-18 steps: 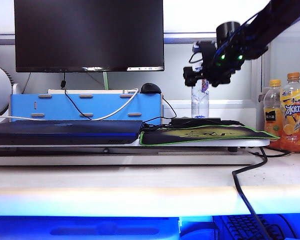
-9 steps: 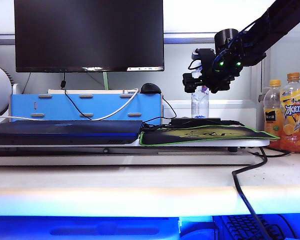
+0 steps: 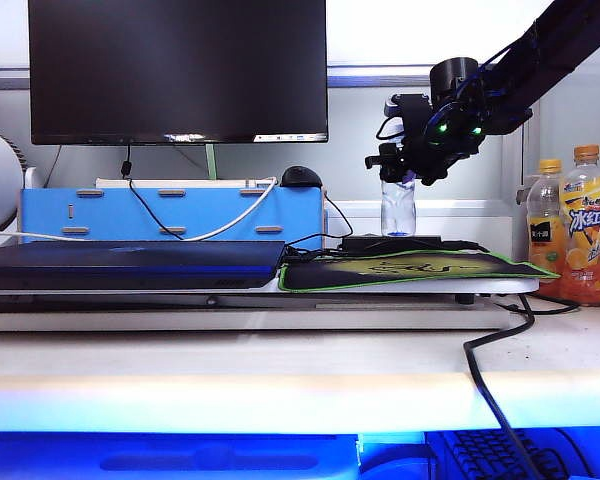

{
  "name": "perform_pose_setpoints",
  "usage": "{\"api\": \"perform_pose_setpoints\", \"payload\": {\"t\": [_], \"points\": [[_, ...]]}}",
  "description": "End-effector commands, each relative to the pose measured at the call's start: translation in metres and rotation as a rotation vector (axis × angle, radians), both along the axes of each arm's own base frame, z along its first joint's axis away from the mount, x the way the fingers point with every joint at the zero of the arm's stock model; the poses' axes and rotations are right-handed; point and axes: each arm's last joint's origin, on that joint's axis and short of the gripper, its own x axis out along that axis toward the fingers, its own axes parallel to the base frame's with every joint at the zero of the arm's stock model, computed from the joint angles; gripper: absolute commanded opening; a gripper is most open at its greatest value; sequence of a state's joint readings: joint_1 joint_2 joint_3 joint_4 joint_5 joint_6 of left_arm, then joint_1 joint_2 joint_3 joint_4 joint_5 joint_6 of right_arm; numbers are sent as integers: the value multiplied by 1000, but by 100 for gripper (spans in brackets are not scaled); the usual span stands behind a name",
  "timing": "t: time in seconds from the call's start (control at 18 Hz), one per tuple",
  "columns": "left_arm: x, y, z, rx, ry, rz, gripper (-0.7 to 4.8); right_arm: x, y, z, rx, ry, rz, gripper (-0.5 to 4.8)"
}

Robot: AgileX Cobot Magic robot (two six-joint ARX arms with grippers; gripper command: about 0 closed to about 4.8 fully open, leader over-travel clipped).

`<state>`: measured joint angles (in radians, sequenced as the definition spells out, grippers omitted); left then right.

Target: Pick up the mineral water bottle and place it on the laptop.

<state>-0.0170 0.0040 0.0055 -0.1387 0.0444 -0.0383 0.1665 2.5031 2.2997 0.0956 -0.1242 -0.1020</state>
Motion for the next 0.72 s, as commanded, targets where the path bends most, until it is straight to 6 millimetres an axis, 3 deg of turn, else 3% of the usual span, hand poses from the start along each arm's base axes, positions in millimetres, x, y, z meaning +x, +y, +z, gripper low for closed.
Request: {"api": "perform_pose_setpoints", "payload": {"t": [0.06, 0.39, 0.5, 0.72], "points": [[0, 0, 1, 0, -6, -2, -2, -1, 1, 16, 15, -89, 2, 105], [0, 0, 1, 0, -6, -2, -2, -6, 1, 41, 33, -160, 11, 105], [0, 0, 1, 0, -6, -2, -2, -12, 3, 65, 64, -191, 27, 105], [0, 0, 1, 0, -6, -3, -2, -27, 11, 90, 91, -190, 110, 106]]}}
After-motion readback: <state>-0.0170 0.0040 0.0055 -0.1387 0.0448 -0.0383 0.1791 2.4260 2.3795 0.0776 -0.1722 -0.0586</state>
